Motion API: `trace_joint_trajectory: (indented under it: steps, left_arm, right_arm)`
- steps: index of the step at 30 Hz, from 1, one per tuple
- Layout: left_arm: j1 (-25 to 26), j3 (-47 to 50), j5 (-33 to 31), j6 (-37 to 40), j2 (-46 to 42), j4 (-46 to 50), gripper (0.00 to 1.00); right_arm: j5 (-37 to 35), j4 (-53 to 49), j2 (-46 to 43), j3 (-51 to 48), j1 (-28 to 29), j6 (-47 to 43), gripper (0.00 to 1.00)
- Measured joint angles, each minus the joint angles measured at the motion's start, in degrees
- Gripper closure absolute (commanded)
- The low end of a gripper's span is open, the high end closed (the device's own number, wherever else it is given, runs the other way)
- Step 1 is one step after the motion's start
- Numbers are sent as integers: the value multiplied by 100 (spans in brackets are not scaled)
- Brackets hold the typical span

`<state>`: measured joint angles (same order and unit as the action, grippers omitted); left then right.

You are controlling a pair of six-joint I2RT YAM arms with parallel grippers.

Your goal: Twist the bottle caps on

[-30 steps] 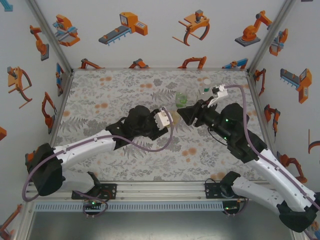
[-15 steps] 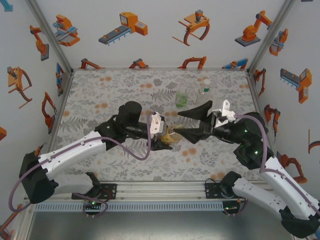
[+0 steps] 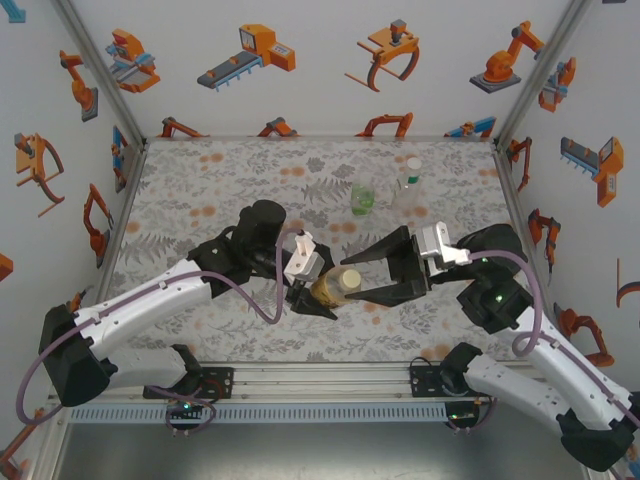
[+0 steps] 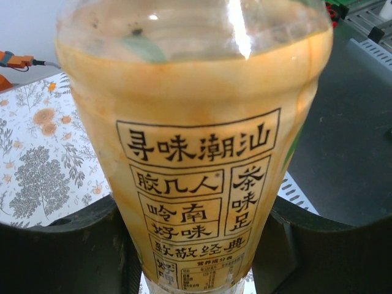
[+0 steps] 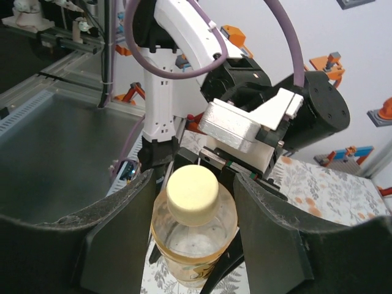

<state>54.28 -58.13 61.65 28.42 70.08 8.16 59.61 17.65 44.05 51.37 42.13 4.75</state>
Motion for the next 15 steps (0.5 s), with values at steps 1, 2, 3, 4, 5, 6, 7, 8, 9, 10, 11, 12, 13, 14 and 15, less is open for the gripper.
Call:
trace_joint_trajectory:
  steps: [1,2,3,4,5,6,7,8,9,10,11,12,13,14,15]
  left_arm:
    - [0,0,17,17,7,17,100]
    - [0,0,33,26,11,28,100]
    - [0,0,42,44,20,42,100]
    - [0,0,50,50,28,50,100]
    - [0,0,57,61,37,55,100]
    - [0,0,61,68,42,59,100]
    - [0,0,72,79,46,66,100]
    - [0,0,79,85,46,70,100]
    - [0,0,83,90,46,70,100]
    - [0,0,87,94,46,70,100]
    - [0,-2,94,105,46,74,100]
    - [0,-2,98,107,46,81,100]
    - [0,-2,98,109,46,85,100]
    - [0,-2,98,109,46,90,100]
    - [0,-2,98,109,46,92,100]
  right_arm:
    - [61,107,33,-2,0,76,49]
    - [109,221,66,-4,0,164,49]
    - [153,361,109,-13,0,254,49]
    - [186,472,146,-24,0,334,50]
    - [214,573,177,-44,0,411,50]
    - [247,660,201,-61,0,474,51]
    - [258,721,214,-76,0,520,52]
    - [275,750,219,-79,0,564,53]
    - [280,780,223,-81,0,595,54]
    - [293,820,223,-81,0,621,56]
    - [302,841,223,-81,0,627,57]
    - [321,872,223,-81,0,645,57]
    - [328,883,223,-81,0,660,58]
    - [345,883,223,-81,0,667,58]
    - [354,881,223,-81,0,673,58]
